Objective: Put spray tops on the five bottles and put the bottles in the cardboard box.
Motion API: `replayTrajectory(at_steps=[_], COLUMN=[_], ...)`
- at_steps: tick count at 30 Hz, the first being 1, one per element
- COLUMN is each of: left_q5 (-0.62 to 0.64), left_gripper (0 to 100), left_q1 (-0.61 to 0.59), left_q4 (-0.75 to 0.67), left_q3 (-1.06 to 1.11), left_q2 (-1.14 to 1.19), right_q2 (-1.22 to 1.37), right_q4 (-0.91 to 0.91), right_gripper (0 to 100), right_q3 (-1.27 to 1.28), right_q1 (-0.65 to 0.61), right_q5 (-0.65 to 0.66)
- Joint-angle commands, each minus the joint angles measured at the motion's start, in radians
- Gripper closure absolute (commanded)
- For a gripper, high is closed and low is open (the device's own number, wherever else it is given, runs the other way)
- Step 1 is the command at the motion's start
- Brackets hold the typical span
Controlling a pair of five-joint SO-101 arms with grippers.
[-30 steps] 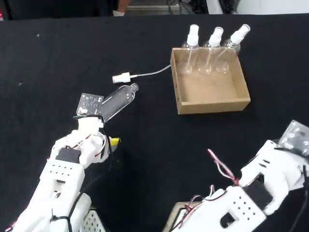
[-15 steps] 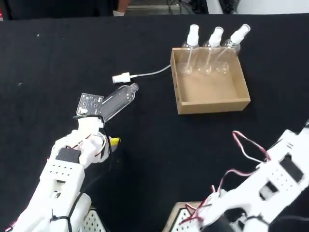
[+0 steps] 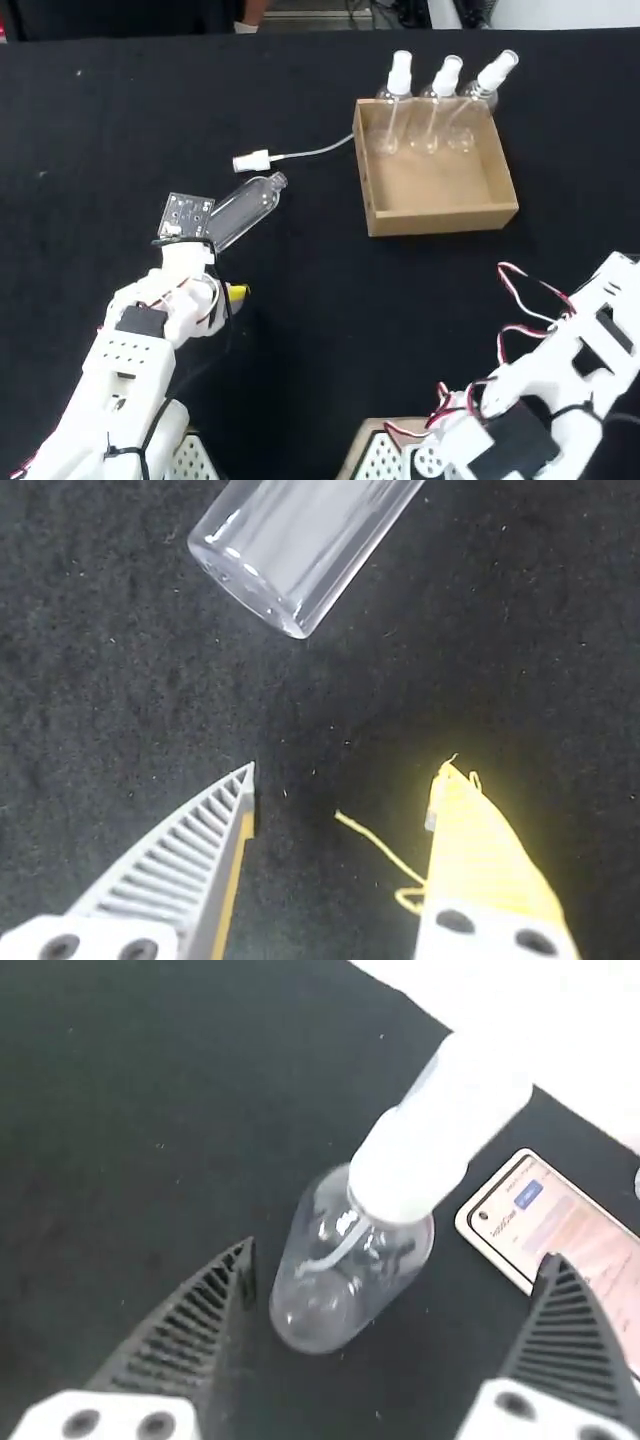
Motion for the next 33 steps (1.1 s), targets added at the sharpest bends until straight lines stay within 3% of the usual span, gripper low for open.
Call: replayTrajectory(at_steps=[1,13,33], left_q5=[0.005,0.005,0.005], left_gripper=[73,73,73], left_q1=[0.002,0.002,0.002], left_q4=[-0.017,-0.018,-0.014], left_q3=[-0.012,-0.012,-0.012], left_q2=[-0.018,-0.018,-0.018], right_q2=[0.059,0.214,0.354], right_q4=[-0.097,-0.308,-0.499], right_gripper=[64.1,64.2,64.2], right_q3=[-0.079,-0.084,-0.084], right_q1=[0.006,0.0,-0.017], right_q5=[-0.008,-0.008,-0.009])
